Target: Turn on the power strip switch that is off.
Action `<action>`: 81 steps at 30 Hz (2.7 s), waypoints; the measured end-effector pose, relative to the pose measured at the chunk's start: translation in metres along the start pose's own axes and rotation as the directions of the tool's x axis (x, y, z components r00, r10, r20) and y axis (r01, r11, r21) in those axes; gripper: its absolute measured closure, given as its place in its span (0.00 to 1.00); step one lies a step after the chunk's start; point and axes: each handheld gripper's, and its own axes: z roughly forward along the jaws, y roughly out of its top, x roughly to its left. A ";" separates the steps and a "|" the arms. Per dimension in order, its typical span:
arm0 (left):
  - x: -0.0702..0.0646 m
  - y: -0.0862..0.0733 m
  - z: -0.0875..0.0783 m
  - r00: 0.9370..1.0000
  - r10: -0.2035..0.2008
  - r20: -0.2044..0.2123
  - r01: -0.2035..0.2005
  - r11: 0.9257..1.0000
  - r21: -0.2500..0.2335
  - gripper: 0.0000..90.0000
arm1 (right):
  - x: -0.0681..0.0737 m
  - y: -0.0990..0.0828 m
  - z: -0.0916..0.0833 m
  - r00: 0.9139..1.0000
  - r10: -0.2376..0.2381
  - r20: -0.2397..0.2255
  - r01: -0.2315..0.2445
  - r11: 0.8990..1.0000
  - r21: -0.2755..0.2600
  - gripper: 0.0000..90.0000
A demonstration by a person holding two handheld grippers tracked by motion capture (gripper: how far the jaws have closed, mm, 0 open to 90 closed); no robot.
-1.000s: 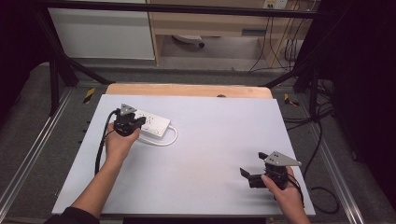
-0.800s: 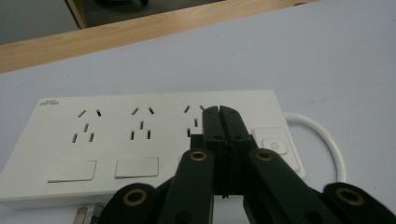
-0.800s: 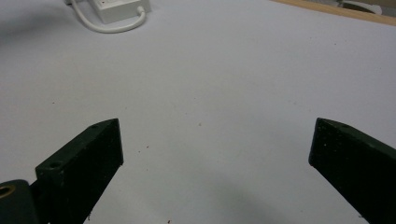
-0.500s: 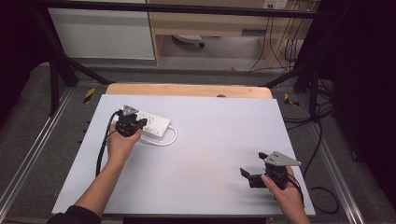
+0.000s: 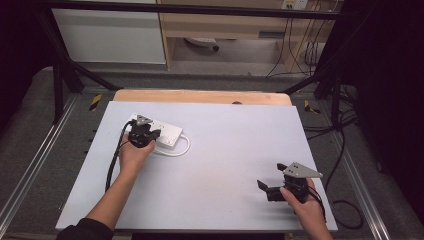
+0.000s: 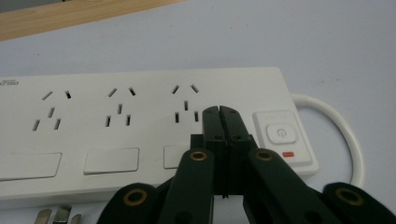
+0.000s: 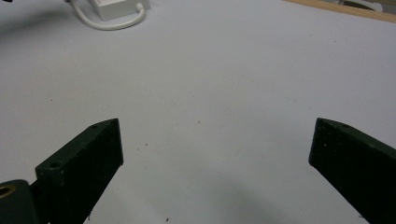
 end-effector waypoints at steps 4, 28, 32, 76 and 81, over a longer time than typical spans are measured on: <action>0.002 -0.002 0.001 1.000 -0.008 -0.005 0.008 1.000 0.003 1.00 | 0.000 0.000 0.000 1.000 -0.002 -0.002 0.002 1.000 0.002 0.04; 0.004 -0.005 0.004 1.000 -0.010 -0.006 0.011 1.000 0.002 1.00 | 0.000 0.000 0.000 1.000 0.000 -0.003 0.000 1.000 0.005 0.04; 0.003 -0.005 0.004 1.000 -0.012 -0.006 0.012 1.000 -0.001 1.00 | 0.000 0.000 0.000 1.000 -0.001 -0.003 0.001 1.000 0.003 0.04; 0.000 -0.007 0.005 1.000 0.018 -0.019 -0.018 1.000 -0.006 1.00 | 0.002 0.000 0.001 1.000 -0.002 -0.006 0.002 1.000 0.008 0.04; -0.001 -0.007 0.005 1.000 0.021 -0.022 -0.021 1.000 -0.007 1.00 | 0.002 0.000 0.001 1.000 0.000 -0.006 0.000 1.000 0.008 0.04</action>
